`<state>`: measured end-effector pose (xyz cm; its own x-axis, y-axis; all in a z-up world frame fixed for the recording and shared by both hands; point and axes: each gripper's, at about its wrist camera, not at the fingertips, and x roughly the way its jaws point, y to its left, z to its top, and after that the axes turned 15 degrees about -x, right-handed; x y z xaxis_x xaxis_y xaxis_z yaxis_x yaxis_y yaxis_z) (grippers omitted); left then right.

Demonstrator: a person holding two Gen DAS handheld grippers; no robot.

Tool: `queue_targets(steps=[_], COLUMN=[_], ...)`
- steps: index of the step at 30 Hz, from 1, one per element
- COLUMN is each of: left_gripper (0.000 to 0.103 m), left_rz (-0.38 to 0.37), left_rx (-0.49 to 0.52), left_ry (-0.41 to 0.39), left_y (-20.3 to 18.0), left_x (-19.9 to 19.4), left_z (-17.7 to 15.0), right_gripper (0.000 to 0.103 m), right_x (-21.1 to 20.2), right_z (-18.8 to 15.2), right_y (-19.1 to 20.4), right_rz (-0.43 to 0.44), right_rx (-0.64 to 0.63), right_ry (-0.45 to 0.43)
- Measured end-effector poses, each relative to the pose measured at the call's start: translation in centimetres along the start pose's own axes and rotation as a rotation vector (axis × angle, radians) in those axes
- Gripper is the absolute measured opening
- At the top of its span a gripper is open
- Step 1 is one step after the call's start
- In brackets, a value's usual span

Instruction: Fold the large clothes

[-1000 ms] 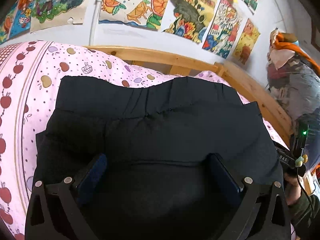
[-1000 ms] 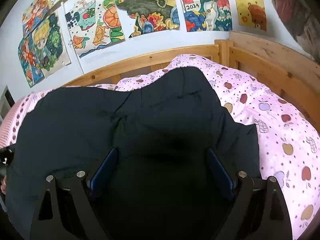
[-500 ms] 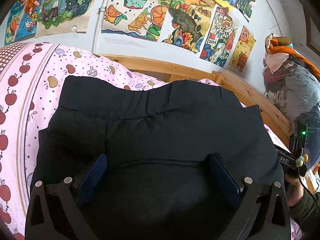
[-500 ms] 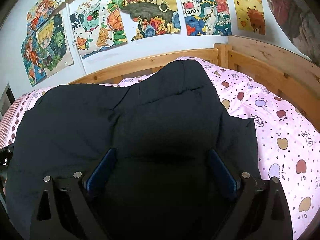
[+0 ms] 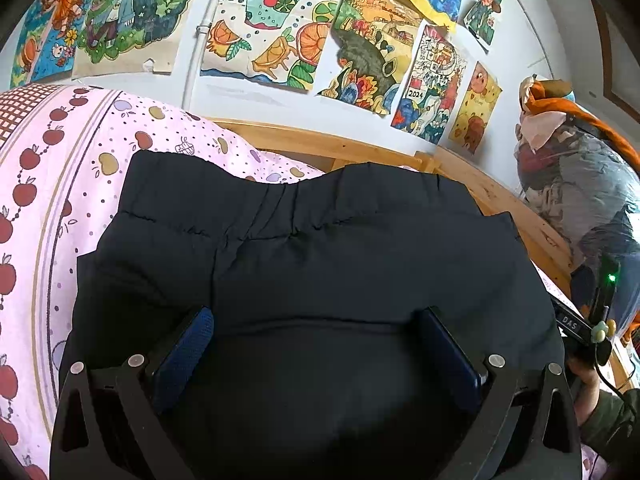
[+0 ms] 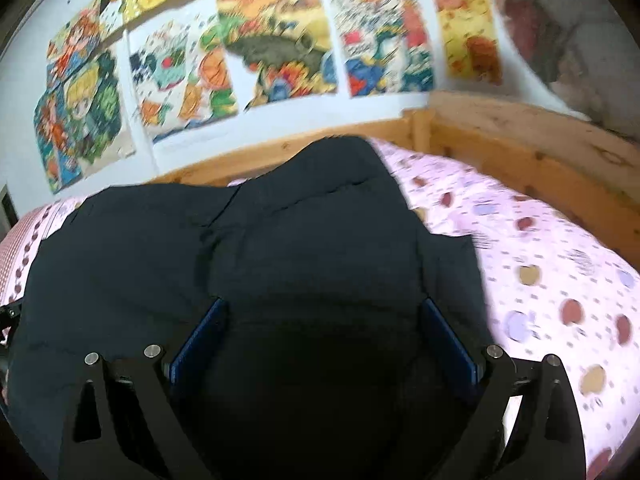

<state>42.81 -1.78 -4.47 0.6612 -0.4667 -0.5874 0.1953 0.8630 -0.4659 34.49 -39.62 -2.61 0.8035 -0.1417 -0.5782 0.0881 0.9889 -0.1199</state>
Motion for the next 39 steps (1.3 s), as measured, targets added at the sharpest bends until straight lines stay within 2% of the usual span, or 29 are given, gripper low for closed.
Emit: queue_targets(steps=[4, 7, 11, 12, 16, 18, 20, 21, 23, 25, 28, 33, 36, 39], left_gripper=[0.103, 0.103, 0.103, 0.103, 0.103, 0.103, 0.103, 0.103, 0.103, 0.103, 0.103, 0.103, 0.103, 0.103], left_rz=[-0.009, -0.060, -0.084, -0.070, 0.068, 0.134, 0.205, 0.249, 0.280, 0.245, 0.150, 0.120, 0.101, 0.076], left_rx=[-0.003, -0.057, -0.128, -0.144, -0.223, -0.236, -0.221, -0.216, -0.219, -0.245, -0.308, -0.319, -0.313, -0.325], left_ry=[-0.031, -0.069, -0.133, -0.152, -0.262, -0.284, -0.282, -0.272, -0.233, -0.167, -0.066, 0.098, 0.122, 0.132], left_y=[0.1, 1.3, 2.4, 2.5, 2.9, 3.1, 3.4, 3.7, 4.4, 5.7, 7.8, 8.5, 8.6, 9.1], left_x=[-0.8, -1.9, -3.6, -4.1, -6.8, -7.9, -8.5, -8.6, -8.3, -7.8, -6.3, -2.7, -1.9, -1.6], left_z=[-0.2, -0.1, 0.0, 0.1, 0.0, 0.2, 0.5, 0.6, 0.9, 1.1, 0.9, -0.1, -0.4, -0.6], right_gripper=[0.095, 0.096, 0.096, 0.096, 0.096, 0.100, 0.101, 0.101, 0.101, 0.101, 0.101, 0.101, 0.102, 0.101], right_x=[-2.1, -2.7, -2.3, -2.1, -1.4, -0.9, -0.1, 0.2, 0.5, 0.6, 0.6, 1.0, 1.5, 1.5], right_z=[-0.7, -1.3, -2.5, -2.8, -3.7, -4.0, -4.7, -5.0, -5.3, -5.1, -5.1, -5.6, -6.0, -6.2], right_y=[-1.3, -3.1, -5.3, -5.8, -6.7, -6.9, -7.4, -7.5, -7.6, -7.0, -6.7, -7.3, -7.6, -7.3], right_rz=[-0.026, 0.037, 0.114, 0.123, 0.160, 0.174, 0.177, 0.183, 0.189, 0.183, 0.182, 0.222, 0.273, 0.277], right_rx=[0.065, 0.140, 0.243, 0.268, 0.328, 0.352, 0.402, 0.423, 0.433, 0.407, 0.385, 0.391, 0.406, 0.404], right_ry=[-0.066, -0.091, -0.087, -0.088, -0.082, -0.074, -0.021, -0.006, -0.001, 0.004, 0.014, 0.040, 0.052, 0.051])
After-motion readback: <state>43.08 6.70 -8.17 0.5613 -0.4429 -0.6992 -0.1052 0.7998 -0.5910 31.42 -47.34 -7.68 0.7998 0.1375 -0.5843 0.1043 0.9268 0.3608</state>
